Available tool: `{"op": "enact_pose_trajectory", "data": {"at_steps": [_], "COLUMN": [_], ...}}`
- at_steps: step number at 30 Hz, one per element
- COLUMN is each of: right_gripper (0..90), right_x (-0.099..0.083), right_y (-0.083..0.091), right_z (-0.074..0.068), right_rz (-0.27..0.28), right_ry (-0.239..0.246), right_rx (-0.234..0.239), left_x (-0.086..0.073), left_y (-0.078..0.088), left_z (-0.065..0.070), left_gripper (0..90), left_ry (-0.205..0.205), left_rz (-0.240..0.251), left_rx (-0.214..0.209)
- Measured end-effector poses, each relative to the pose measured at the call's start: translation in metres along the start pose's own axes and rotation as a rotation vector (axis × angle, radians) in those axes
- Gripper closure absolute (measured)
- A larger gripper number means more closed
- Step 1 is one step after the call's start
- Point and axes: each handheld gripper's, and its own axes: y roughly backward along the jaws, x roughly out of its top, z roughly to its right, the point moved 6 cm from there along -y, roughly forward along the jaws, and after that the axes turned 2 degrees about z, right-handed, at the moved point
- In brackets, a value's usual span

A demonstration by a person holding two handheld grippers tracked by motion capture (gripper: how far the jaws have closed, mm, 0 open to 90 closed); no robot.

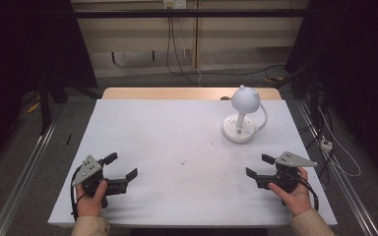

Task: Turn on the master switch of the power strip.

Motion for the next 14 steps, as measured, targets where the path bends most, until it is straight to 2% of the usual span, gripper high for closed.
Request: {"op": "enact_pose_trajectory", "data": {"at_steps": [14], "right_gripper": [16.1], "right_x": [-0.0062], "right_y": [0.0052], "right_z": [-0.0034], "right_rz": [-0.010], "right_ry": [0.000], "right_rx": [0.010], "left_x": [0.0001], "left_y": [-0.0007], "left_z": [-0.0014], "left_gripper": [2.5], "left_ry": [0.000], "left_rz": [-0.003], "left_rx": [0.007]}}
